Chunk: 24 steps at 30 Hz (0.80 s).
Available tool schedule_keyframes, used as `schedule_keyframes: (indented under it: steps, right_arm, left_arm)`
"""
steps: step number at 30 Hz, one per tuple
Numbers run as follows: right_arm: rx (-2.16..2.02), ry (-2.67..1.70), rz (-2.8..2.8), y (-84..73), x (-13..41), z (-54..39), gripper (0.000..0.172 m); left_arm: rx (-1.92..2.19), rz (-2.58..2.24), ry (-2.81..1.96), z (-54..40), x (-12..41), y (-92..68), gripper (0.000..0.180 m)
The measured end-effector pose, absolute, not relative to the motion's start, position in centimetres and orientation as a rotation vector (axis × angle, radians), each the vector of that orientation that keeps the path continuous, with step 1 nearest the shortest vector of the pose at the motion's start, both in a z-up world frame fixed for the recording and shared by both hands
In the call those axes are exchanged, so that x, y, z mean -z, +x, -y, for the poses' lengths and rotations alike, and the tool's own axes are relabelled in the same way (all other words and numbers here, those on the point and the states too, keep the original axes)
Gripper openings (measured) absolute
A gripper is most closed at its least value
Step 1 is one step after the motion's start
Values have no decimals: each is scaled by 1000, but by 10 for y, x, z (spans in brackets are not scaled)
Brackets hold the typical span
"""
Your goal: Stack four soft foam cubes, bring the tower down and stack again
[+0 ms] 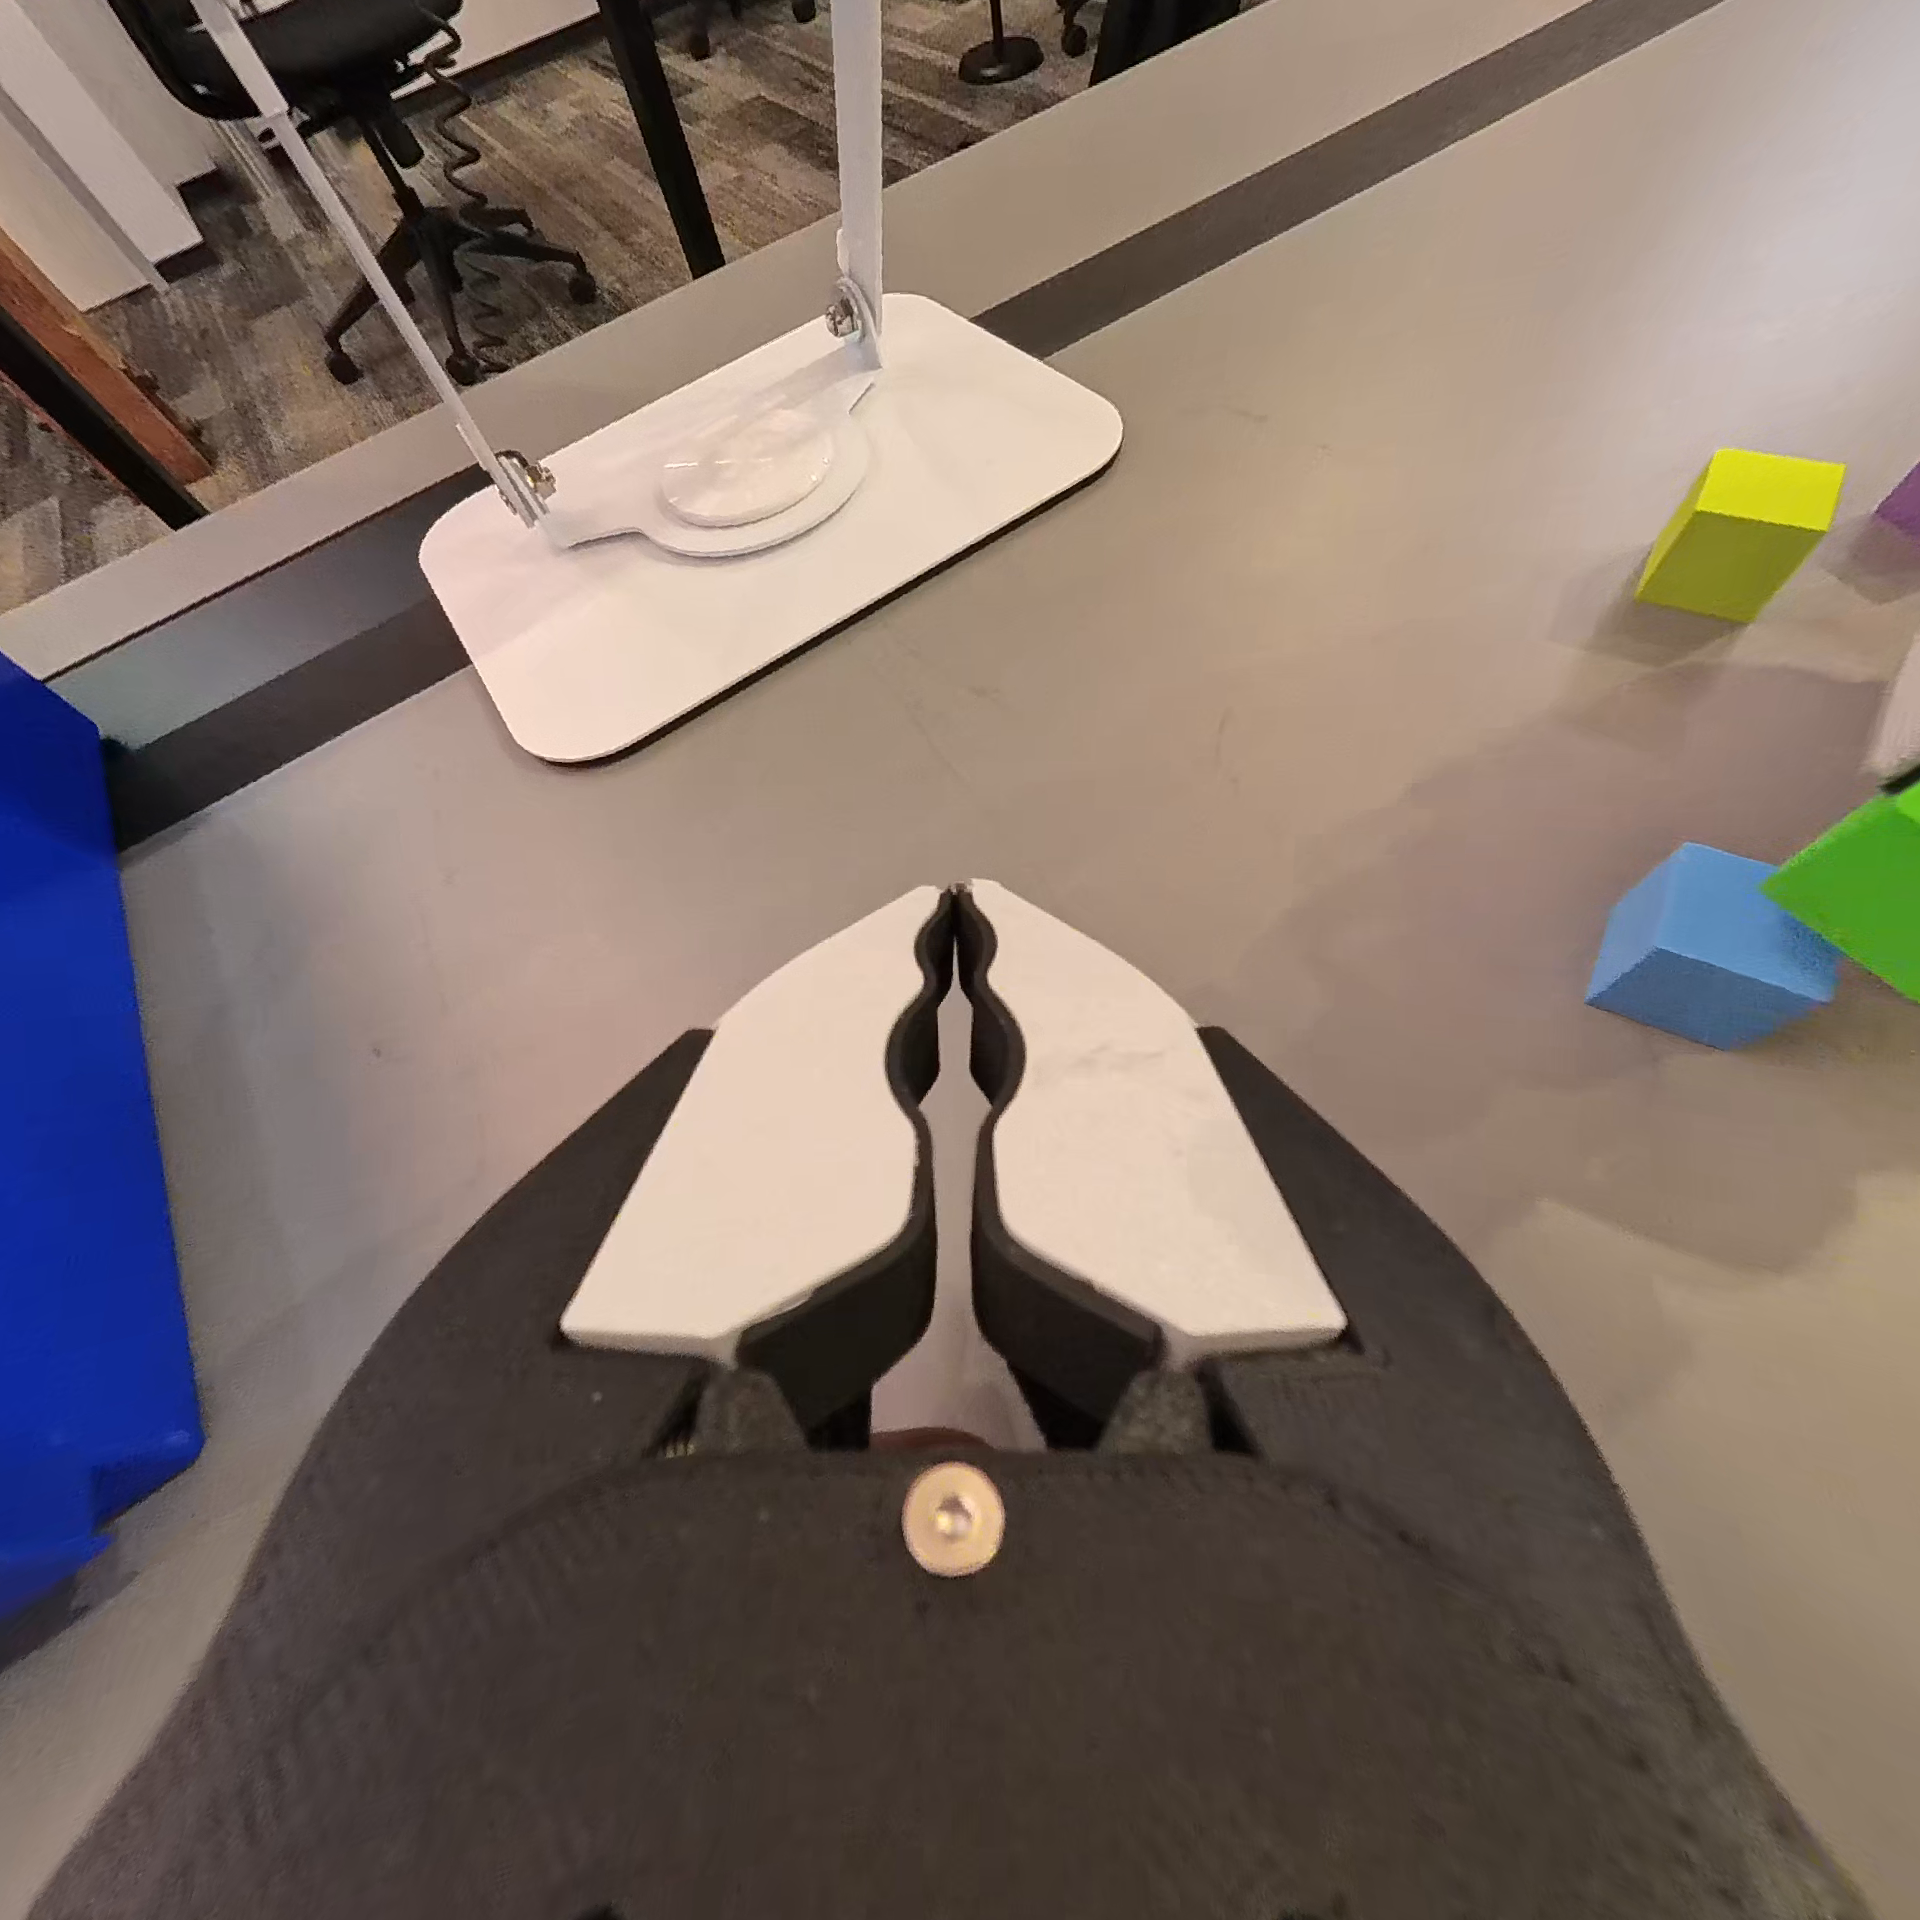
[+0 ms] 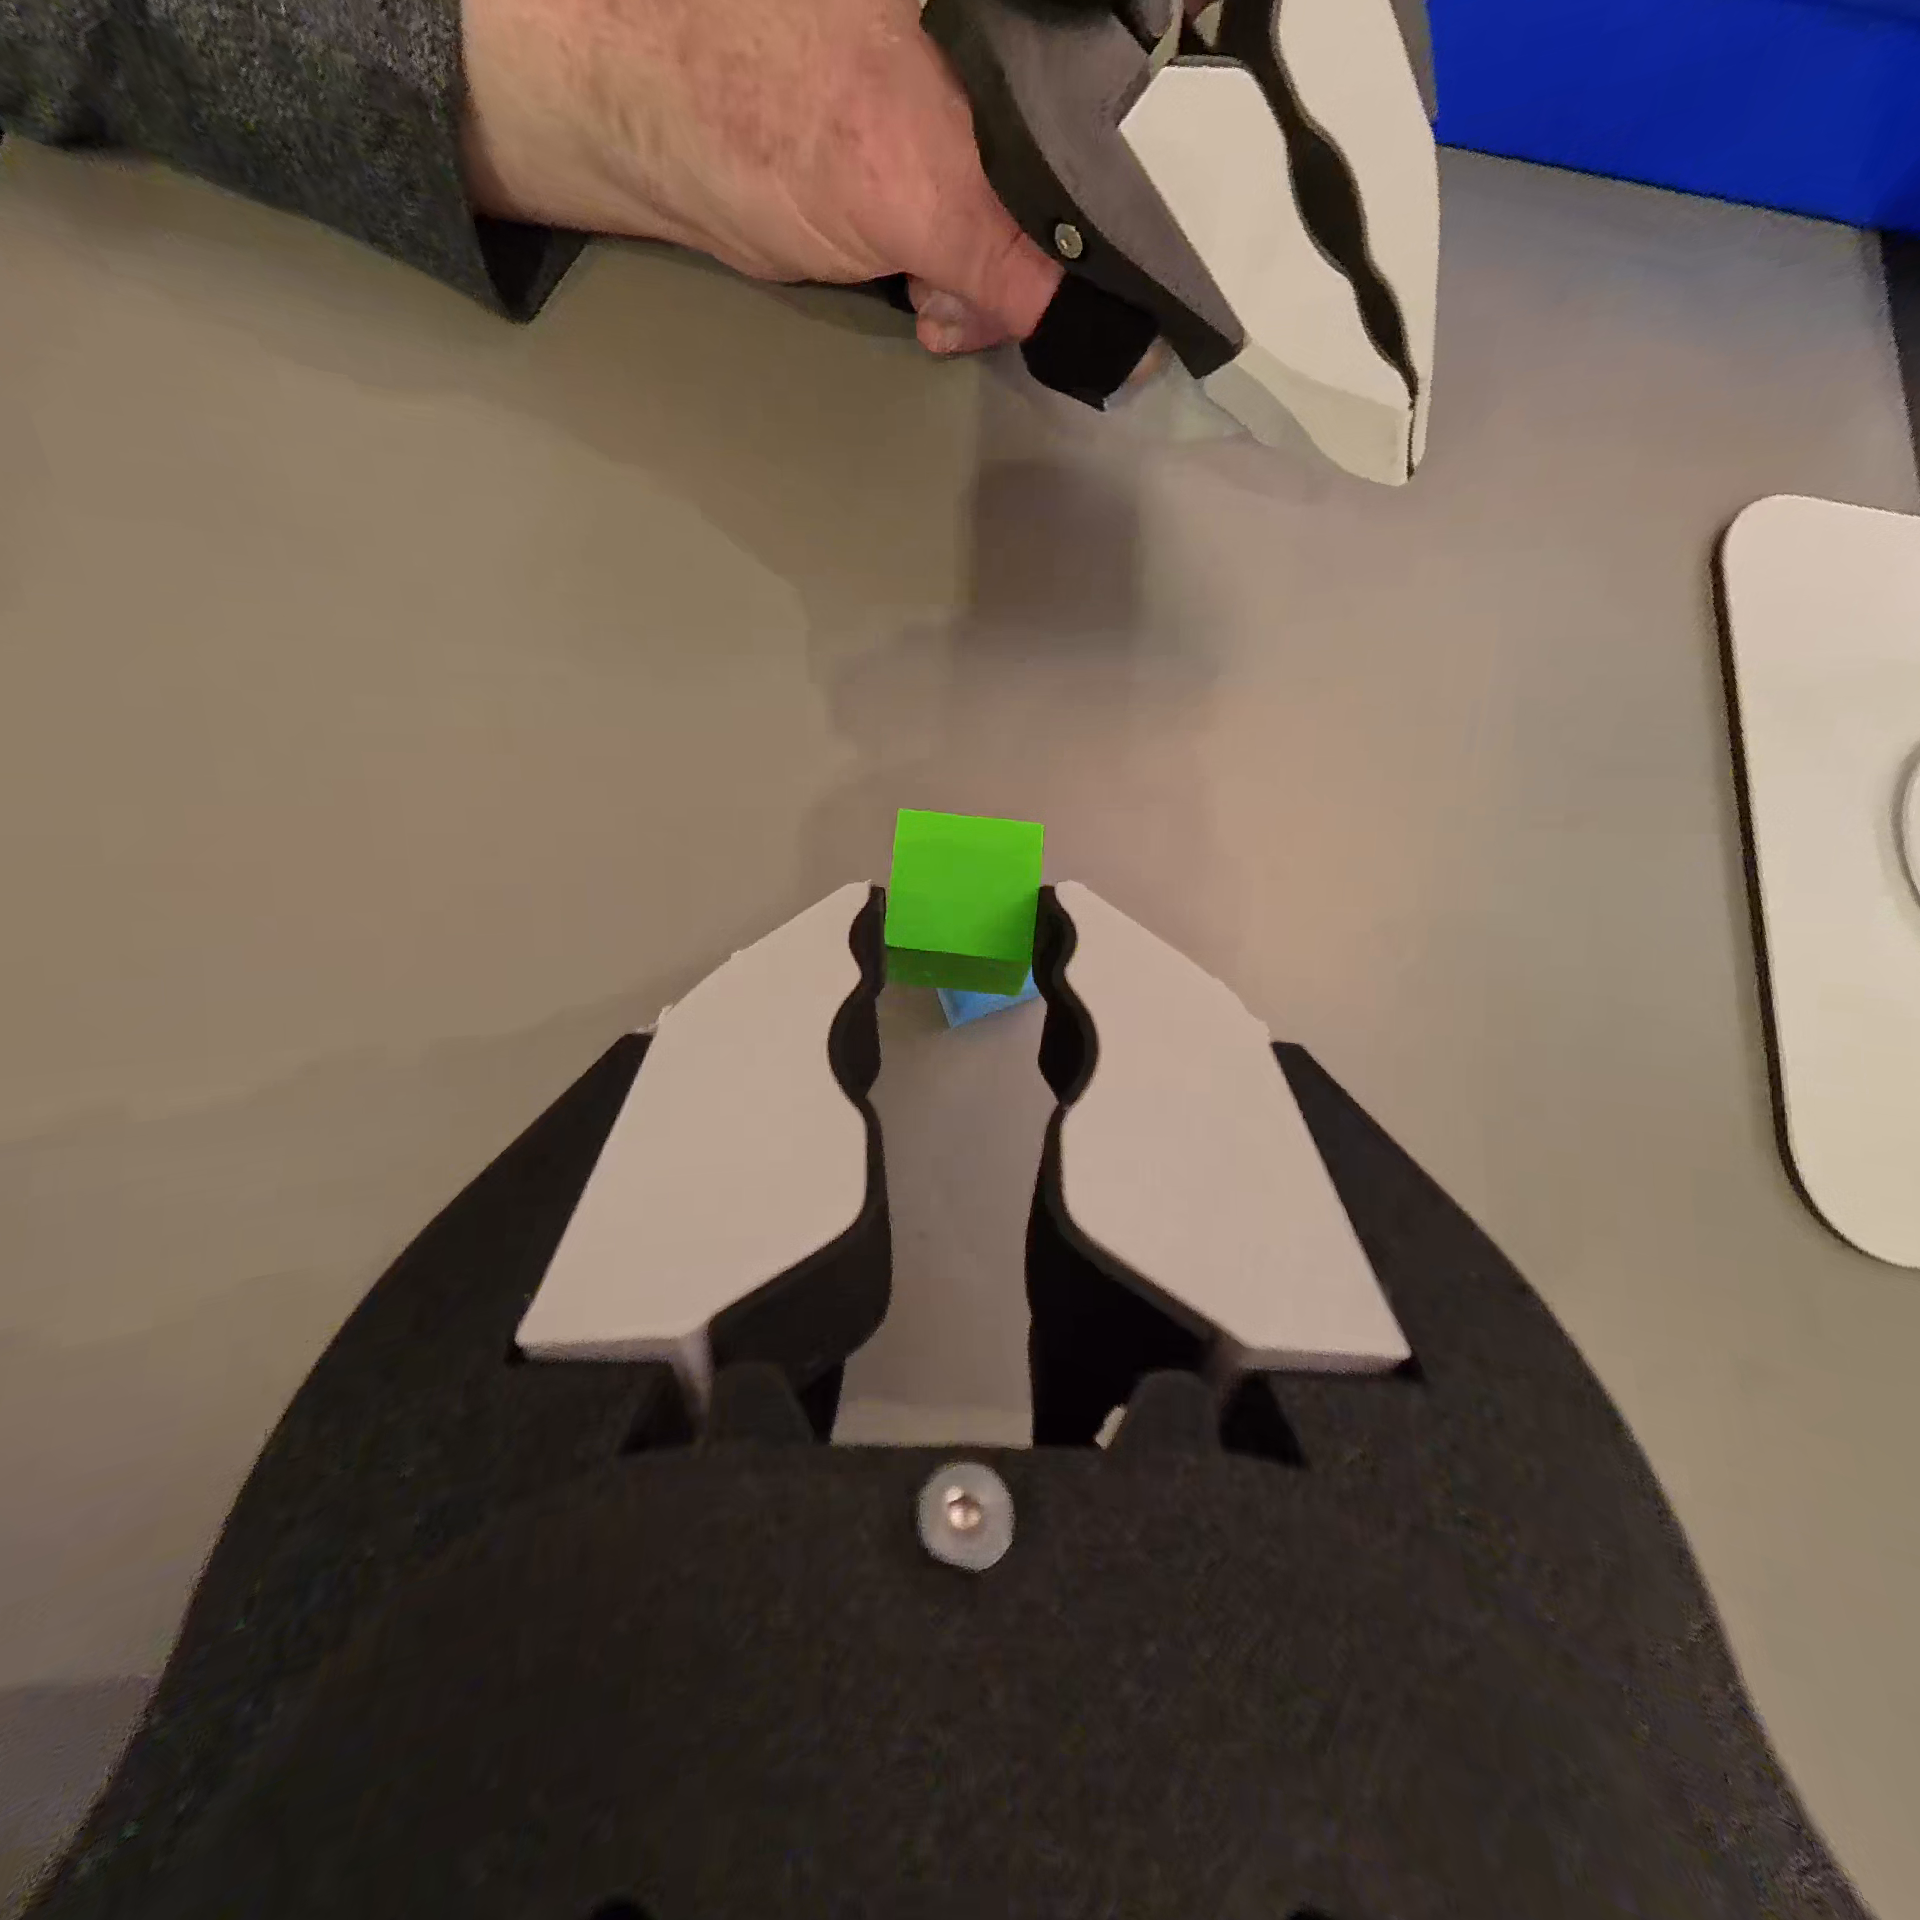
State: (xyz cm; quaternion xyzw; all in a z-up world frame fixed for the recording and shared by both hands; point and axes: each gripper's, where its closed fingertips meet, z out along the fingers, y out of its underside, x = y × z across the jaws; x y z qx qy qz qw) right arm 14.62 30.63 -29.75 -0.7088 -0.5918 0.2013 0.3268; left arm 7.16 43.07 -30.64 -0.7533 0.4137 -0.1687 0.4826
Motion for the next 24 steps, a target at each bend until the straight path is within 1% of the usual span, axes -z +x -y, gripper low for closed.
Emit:
schedule_keyframes:
  steps: [5, 9, 24]
  right_arm:
    - [-624, -1766, 1647, 144, 290, -310, 27]
    - [-659, -1757, 1738, 146, 294, -312, 27]
    - [-664, -1755, 1856, 146, 311, -313, 27]
  left_arm:
    - [416, -1005, -1837, -431, 306, 71, 0]
    - [418, -1006, -1838, -431, 306, 71, 0]
    - [414, -1015, -1839, -430, 307, 73, 0]
